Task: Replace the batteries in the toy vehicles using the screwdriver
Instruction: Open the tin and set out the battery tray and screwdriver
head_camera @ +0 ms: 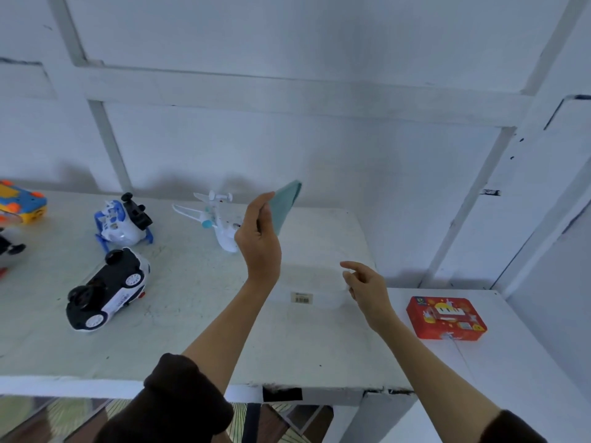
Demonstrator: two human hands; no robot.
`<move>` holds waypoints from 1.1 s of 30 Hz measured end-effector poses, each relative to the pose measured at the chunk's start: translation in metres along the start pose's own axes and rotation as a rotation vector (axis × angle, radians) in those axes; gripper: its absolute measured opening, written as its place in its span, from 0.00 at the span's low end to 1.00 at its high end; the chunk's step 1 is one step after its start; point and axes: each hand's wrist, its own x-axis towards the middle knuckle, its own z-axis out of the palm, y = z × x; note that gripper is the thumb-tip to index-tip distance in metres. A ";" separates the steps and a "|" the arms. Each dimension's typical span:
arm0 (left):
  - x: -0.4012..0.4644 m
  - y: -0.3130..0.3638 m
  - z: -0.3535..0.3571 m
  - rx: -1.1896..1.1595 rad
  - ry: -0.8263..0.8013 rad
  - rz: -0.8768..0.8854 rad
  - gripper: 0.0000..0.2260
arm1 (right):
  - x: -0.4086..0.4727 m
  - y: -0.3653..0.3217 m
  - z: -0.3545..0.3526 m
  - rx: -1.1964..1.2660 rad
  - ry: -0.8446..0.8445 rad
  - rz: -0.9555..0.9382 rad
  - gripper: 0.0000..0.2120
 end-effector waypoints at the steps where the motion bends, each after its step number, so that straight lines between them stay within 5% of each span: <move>1: 0.003 0.001 -0.001 -0.007 0.041 -0.011 0.10 | 0.000 0.000 0.001 0.004 0.010 -0.001 0.10; 10: 0.047 0.000 -0.034 -0.115 0.382 -0.178 0.11 | -0.003 -0.004 0.004 -0.088 0.039 -0.010 0.12; 14: 0.052 0.003 -0.040 -0.225 0.491 -0.267 0.12 | -0.004 -0.027 0.006 -0.408 0.282 -0.217 0.14; 19: 0.038 0.013 -0.032 -0.362 0.531 -0.560 0.15 | -0.016 -0.083 0.025 -0.107 0.115 -0.319 0.15; 23: 0.020 0.017 -0.029 -0.511 0.456 -0.807 0.16 | -0.020 -0.095 0.031 -0.077 0.074 -0.348 0.16; 27: 0.005 0.013 -0.038 -0.458 0.270 -0.858 0.14 | -0.019 -0.087 0.019 -0.136 0.177 -0.368 0.15; 33: 0.004 -0.005 -0.089 0.084 -0.535 -0.647 0.03 | -0.031 -0.065 -0.015 -0.115 0.044 -0.308 0.13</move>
